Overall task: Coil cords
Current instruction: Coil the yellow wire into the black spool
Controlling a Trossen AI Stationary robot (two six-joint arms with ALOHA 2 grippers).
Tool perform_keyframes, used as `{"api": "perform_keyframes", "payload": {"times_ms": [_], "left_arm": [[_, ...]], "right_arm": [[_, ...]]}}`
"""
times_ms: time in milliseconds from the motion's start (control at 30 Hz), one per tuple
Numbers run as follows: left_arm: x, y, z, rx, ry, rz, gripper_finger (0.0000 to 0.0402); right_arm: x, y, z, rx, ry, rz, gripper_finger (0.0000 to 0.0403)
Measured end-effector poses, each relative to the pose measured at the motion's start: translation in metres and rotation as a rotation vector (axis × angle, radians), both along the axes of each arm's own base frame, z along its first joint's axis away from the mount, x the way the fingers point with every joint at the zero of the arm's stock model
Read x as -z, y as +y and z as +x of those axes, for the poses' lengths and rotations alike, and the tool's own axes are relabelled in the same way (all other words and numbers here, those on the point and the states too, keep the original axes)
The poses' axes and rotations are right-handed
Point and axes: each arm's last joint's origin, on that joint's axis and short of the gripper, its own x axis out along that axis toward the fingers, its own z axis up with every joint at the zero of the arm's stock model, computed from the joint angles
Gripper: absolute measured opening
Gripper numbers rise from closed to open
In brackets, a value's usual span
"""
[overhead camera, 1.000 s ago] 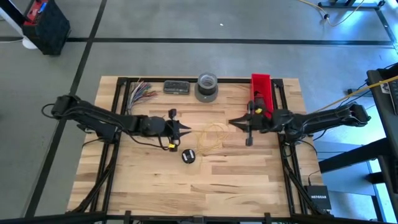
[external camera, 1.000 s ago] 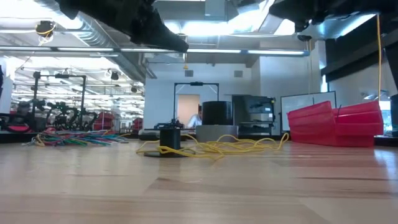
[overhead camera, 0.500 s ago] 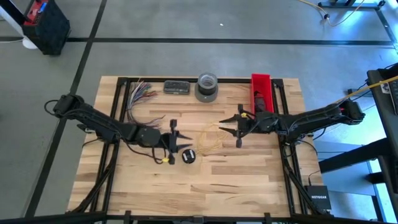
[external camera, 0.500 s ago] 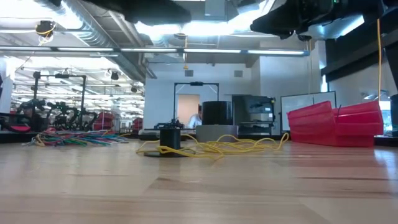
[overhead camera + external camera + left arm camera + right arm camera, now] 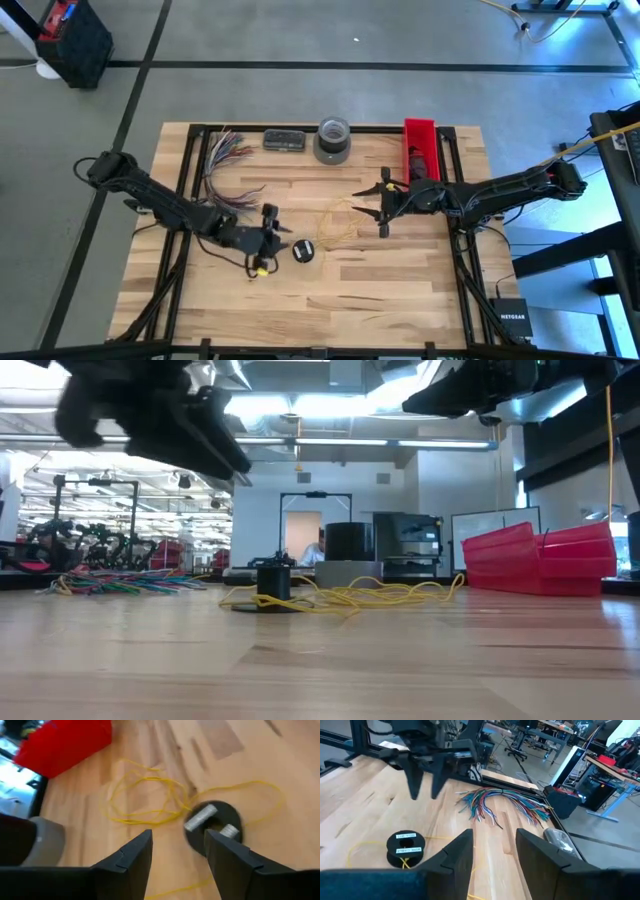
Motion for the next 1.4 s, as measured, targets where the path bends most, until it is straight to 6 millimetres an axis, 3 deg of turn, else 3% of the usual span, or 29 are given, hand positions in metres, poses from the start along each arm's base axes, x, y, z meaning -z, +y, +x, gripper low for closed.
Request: {"api": "perform_keyframes", "payload": {"times_ms": [267, 600, 1167, 1267, 1400], "left_arm": [[0.027, -0.021, 0.008, 0.033, 0.04, -0.01, 0.0155], [0.072, -0.028, 0.024, 0.127, 0.146, 0.186, 0.0147], [0.083, -0.014, 0.041, 0.119, 0.112, 0.291, 0.0144], [0.079, -0.014, 0.045, 0.106, 0.068, 0.269, 0.0121], [0.078, -0.014, 0.046, 0.102, 0.051, 0.271, 0.0051]], "right_arm": [[0.001, 0.0, 0.0, 0.0, 0.008, -0.001, 0.0154], [0.002, 0.0, 0.0, 0.0, 0.022, -0.003, 0.0154], [0.003, 0.0, -0.001, 0.0, 0.035, -0.003, 0.0154], [0.003, 0.0, -0.001, 0.0, 0.035, -0.003, 0.0154], [0.003, 0.0, -0.001, 0.001, 0.034, -0.004, 0.0154]]}}
